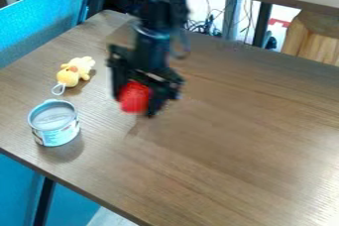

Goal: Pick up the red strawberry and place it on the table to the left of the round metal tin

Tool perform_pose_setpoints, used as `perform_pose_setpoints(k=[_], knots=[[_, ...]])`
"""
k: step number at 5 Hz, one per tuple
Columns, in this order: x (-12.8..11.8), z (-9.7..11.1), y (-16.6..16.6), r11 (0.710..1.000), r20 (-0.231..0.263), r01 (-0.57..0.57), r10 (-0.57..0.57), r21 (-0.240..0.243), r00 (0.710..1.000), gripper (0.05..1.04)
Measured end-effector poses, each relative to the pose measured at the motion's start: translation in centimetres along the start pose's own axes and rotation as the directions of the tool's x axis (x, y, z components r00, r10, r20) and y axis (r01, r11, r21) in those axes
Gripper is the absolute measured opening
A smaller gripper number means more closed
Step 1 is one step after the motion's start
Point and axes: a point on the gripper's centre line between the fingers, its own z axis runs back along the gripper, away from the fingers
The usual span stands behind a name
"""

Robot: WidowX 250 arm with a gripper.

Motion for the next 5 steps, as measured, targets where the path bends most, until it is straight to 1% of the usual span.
perform_pose_setpoints(k=[1, 2, 3, 4, 5], knots=[[-0.1, 0.5, 5.1, 0.999, -0.017, -0.015, 0.014, -0.044, 1.000, 0.845], [0.8, -0.1, 10.2, 0.990, -0.047, -0.087, 0.083, -0.108, 0.995, 0.845], [1.3, -1.9, 14.6, 0.989, -0.085, -0.111, 0.103, -0.100, 0.991, 0.845], [1.8, -2.6, 16.8, 0.995, -0.094, -0.092, 0.088, -0.034, 0.992, 0.845], [1.8, -4.9, 17.5, 0.996, -0.179, -0.089, 0.084, -0.019, 0.980, 0.845]])
